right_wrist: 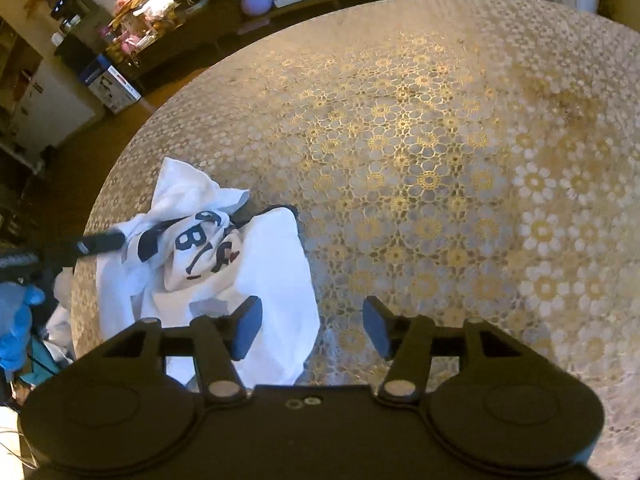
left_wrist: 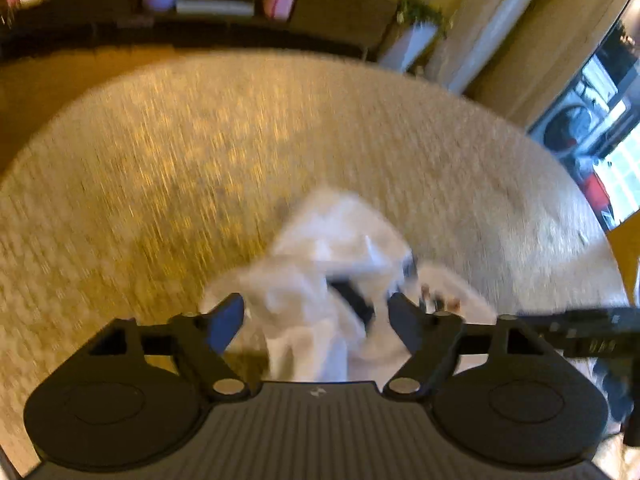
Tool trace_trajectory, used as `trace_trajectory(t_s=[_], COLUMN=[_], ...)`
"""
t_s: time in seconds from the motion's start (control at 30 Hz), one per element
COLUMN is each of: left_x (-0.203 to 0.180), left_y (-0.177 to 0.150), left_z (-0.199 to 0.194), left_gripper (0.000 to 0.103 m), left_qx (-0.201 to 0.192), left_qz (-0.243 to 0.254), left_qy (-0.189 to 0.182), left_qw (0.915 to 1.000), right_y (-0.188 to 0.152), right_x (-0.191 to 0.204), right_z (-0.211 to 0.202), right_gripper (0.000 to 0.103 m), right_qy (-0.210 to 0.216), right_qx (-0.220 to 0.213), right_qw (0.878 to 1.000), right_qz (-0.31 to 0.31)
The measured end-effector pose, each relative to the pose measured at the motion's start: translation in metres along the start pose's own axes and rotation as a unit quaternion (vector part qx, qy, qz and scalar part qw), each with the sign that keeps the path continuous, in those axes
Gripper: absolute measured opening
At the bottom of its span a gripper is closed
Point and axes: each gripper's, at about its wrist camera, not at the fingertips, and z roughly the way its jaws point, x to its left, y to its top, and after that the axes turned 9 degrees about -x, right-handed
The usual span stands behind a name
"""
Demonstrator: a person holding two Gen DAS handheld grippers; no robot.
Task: Fold clothes
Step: 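Lift the T-shirt with both grippers and carry it over the round table, then spread the T-shirt onto the table with both grippers, then open both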
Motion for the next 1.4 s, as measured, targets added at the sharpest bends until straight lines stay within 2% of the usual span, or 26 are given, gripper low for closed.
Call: trace_trajectory(t_s=[0.23,0.47,0.5,0.53,0.57,0.6,0.63,0.67,0.83,1.0,1.07,1.2,1.27,1.33,1.4], left_x=[-0.018,-0.026,-0.026,-0.026,-0.024,-0.020,-0.017,-0.012,0.026,0.064,0.073,0.075,0.073,0.072,0.066], left_y=[0.012,0.007,0.006,0.005,0.004,0.005,0.005,0.007,0.023,0.042,0.047,0.044,0.038,0.035,0.033], left_z=[0.039,0.077,0.076,0.075,0.074,0.072,0.071,0.067,0.044,0.021,0.018,0.022,0.024,0.028,0.029], left_gripper=[0.079,0.079,0.076,0.057,0.043,0.021,0.012,0.009,0.006,0.005,0.005,0.005,0.005,0.006,0.010], left_qx=[0.034,0.064,0.062,0.060,0.057,0.055,0.052,0.045,-0.005,-0.052,-0.056,-0.051,-0.046,-0.039,-0.034], left_qz=[0.021,0.025,0.025,0.028,0.030,0.031,0.031,0.025,-0.025,-0.070,-0.077,-0.084,-0.105,-0.109,-0.083], left_qy=[-0.006,0.005,0.011,0.016,0.022,0.030,0.038,0.046,0.081,0.110,0.117,0.106,0.084,0.079,0.076], left_qw=[0.9992,0.9976,0.9977,0.9977,0.9977,0.9976,0.9974,0.9976,0.9964,0.9901,0.9886,0.9895,0.9899,0.9901,0.9930], right_y=[0.002,-0.008,-0.010,-0.011,-0.013,-0.014,-0.014,-0.014,-0.006,0.010,0.012,0.001,-0.007,-0.012,-0.016], right_x=[0.010,0.018,0.019,0.020,0.021,0.022,0.022,0.022,0.018,-0.014,-0.032,-0.064,-0.076,-0.085,-0.090], right_z=[0.018,0.037,0.039,0.040,0.041,0.041,0.041,0.039,0.007,-0.044,-0.062,-0.062,-0.055,-0.052,-0.054], right_gripper=[0.103,0.103,0.103,0.103,0.103,0.103,0.103,0.103,0.103,0.103,0.103,0.103,0.103,0.103,0.103], right_qy=[0.025,0.023,0.021,0.019,0.018,0.015,0.015,0.017,0.000,-0.053,-0.084,-0.129,-0.155,-0.154,-0.145], right_qx=[0.009,0.022,0.021,0.019,0.018,0.016,0.017,0.014,-0.047,-0.112,-0.128,-0.100,-0.078,-0.072,-0.076], right_qw=[1.000,0.999,1.000,1.000,1.000,1.000,0.999,0.999,0.998,0.992,0.988,0.986,0.985,0.985,0.986], right_qz=[0.007,-0.006,-0.010,-0.013,-0.017,-0.022,-0.025,-0.025,-0.038,-0.015,-0.005,0.014,0.017,0.025,0.029])
